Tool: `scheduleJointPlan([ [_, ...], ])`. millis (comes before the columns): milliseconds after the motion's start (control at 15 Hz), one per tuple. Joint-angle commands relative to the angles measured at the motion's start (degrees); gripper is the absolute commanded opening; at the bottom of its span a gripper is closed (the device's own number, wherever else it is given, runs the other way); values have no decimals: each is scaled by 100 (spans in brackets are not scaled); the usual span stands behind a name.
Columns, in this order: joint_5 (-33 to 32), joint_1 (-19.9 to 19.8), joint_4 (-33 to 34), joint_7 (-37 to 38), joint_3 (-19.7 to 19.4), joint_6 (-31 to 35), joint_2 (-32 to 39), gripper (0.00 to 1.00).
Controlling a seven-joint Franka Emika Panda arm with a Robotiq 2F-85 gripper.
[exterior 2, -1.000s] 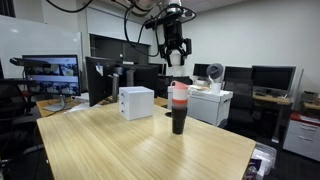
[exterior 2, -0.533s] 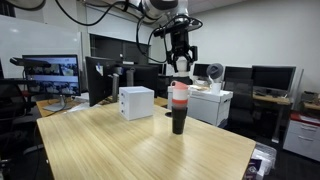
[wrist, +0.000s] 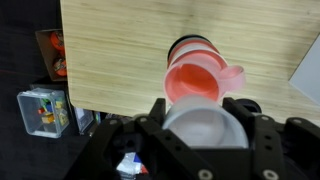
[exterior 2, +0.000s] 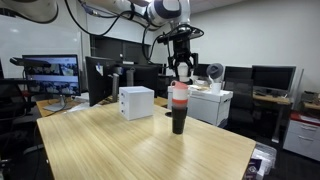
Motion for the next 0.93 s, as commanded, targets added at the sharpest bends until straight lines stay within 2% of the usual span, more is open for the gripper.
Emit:
scheduleJointPlan([
  [0, 129, -54, 395, 76, 38, -301, 269, 36],
  [400, 147, -30, 525, 141, 41, -647, 376, 36],
  [867, 97, 24, 317, 198, 27, -933, 201, 36],
])
